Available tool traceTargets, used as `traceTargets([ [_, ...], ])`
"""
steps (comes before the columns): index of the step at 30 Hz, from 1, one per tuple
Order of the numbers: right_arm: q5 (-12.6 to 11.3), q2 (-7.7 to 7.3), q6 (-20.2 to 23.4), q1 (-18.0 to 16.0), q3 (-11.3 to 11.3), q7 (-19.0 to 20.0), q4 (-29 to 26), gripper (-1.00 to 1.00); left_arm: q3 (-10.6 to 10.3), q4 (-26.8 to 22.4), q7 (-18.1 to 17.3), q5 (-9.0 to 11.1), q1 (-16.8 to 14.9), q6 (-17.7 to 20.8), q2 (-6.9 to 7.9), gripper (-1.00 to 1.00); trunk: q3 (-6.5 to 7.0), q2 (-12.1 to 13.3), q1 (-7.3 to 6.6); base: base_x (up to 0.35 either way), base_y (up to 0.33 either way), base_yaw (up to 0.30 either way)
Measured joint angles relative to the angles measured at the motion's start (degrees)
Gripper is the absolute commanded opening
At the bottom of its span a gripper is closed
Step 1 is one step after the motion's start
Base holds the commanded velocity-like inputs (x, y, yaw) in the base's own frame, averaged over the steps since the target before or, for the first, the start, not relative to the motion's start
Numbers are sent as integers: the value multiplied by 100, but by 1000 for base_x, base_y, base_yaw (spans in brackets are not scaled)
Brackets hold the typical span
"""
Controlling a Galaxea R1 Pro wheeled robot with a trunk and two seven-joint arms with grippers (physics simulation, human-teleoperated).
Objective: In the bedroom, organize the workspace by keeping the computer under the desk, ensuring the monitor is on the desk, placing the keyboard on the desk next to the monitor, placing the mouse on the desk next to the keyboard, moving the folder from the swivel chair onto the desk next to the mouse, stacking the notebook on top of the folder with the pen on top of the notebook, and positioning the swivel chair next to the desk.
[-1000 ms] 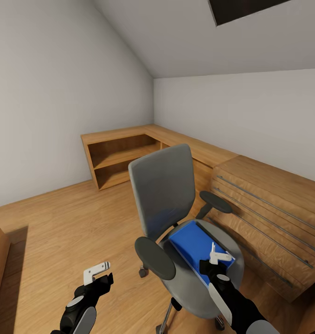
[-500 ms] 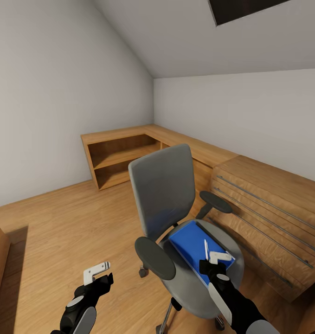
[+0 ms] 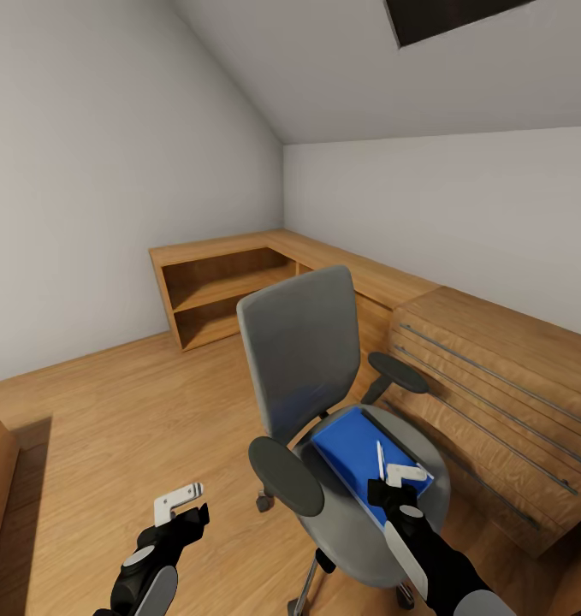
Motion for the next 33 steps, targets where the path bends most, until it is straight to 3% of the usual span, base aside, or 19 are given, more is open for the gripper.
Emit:
traceTargets([
  [3,0,0,0,0,-1,0,0,-100,0,-2,0,-3,-1,0,0,100,0,0,0,0,0,0],
  [15,0,-12,-15,0,-12,-9,-40,-100,0,-8,17,-30,4,-8,0,100,215,480,-263,-1,0,0],
  [20,13,-53,107,52,-10,-41,-715,-100,0,-9,17,-32,4,-9,0,100,305,681,-370,-168,0,0],
  [26,20,-77,627,486,-36,-69,-1821,-100,0,-29,12,-34,4,-9,0,100,412,921,-501,-315,0,0],
  [33,14,-81,1014,859,-35,-460,-2720,-100,-8,-642,2,-33,8,-9,0,100,538,1202,-655,-335,0,0],
])
